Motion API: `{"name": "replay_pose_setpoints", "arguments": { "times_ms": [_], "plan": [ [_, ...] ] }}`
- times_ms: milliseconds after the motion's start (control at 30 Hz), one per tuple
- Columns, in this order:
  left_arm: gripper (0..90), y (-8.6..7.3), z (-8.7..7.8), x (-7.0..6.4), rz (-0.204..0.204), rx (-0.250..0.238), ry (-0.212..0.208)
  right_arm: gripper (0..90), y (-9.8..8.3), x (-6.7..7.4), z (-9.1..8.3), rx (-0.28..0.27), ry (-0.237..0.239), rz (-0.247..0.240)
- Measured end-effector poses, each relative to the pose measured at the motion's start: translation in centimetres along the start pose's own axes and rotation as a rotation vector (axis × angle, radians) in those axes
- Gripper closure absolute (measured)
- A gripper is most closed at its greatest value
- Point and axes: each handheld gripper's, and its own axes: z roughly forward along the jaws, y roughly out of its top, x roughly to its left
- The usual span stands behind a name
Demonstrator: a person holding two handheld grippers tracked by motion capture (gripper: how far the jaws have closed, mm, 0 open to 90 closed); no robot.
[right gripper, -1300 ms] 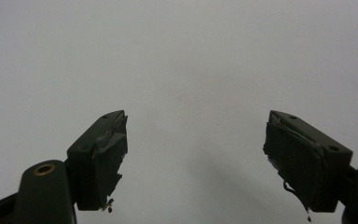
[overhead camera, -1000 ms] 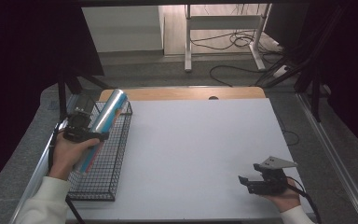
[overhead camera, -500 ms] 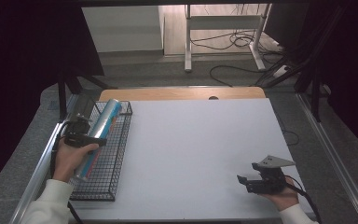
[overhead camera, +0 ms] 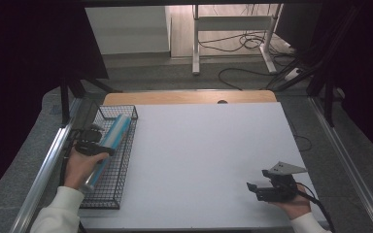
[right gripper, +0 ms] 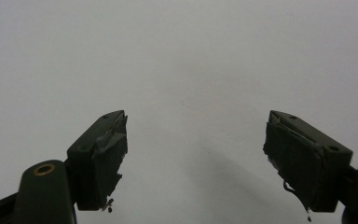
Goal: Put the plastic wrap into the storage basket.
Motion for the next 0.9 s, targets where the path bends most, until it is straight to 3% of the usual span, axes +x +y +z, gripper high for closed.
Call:
{"name": "replay_pose_setpoints", "arguments": {
  "times_ms": [33,67,100,200,233,333,433,467,500,533,567,633,800,900],
  "plan": [
    [39.3,0.1,-0.9,0.0,-0.017,-0.053,-0.01,21.6,0.0,0.0,0.0,-0.001,-0.002,-0.002],
    [38.3,0.1,-0.9,0.0,-0.017,-0.053,-0.01,21.6,0.0,0.0,0.0,-0.001,-0.002,-0.002],
    [35.6,0.5,-2.1,-0.3,0.004,-0.06,0.009,21.5,0.0,0.0,0.0,0.0,-0.002,-0.003],
    [29.5,0.6,-3.0,-0.6,0.02,-0.078,0.02,21.6,0.1,0.2,-0.1,-0.003,0.001,-0.009],
    [26.6,0.6,-3.5,-1.0,0.043,-0.075,0.0,21.5,0.1,0.2,-0.1,-0.001,0.0,-0.011],
    [18.6,0.4,-3.6,-1.5,0.059,-0.09,-0.023,21.5,0.1,0.2,-0.2,-0.003,0.001,-0.012],
    [15.8,-0.2,-4.0,-2.5,0.106,-0.14,-0.086,21.5,0.1,0.2,-0.1,-0.002,-0.001,-0.014],
    [15.1,-0.2,-4.0,-2.5,0.106,-0.14,-0.086,21.5,0.1,0.2,-0.1,-0.002,-0.001,-0.014],
    [14.5,-0.7,-4.4,-3.1,0.136,-0.178,-0.132,21.5,0.1,0.2,-0.2,-0.005,0.001,-0.012],
    [14.3,-0.7,-4.4,-3.1,0.136,-0.178,-0.132,21.5,0.1,0.2,-0.2,-0.005,0.001,-0.012],
    [14.1,-1.3,-4.9,-3.9,0.157,-0.224,-0.176,21.5,0.1,0.2,-0.2,-0.005,0.0,-0.013],
    [14.0,-2.0,-5.2,-4.8,0.182,-0.254,-0.226,21.5,0.1,0.2,-0.2,-0.01,0.0,-0.011],
    [14.3,-3.6,-5.4,-7.1,0.245,-0.304,-0.321,21.5,0.2,0.3,-0.4,-0.021,0.001,-0.014],
    [14.5,-4.5,-5.2,-8.7,0.28,-0.32,-0.349,21.5,0.3,0.4,-0.6,-0.028,0.007,-0.015]
  ]
}}
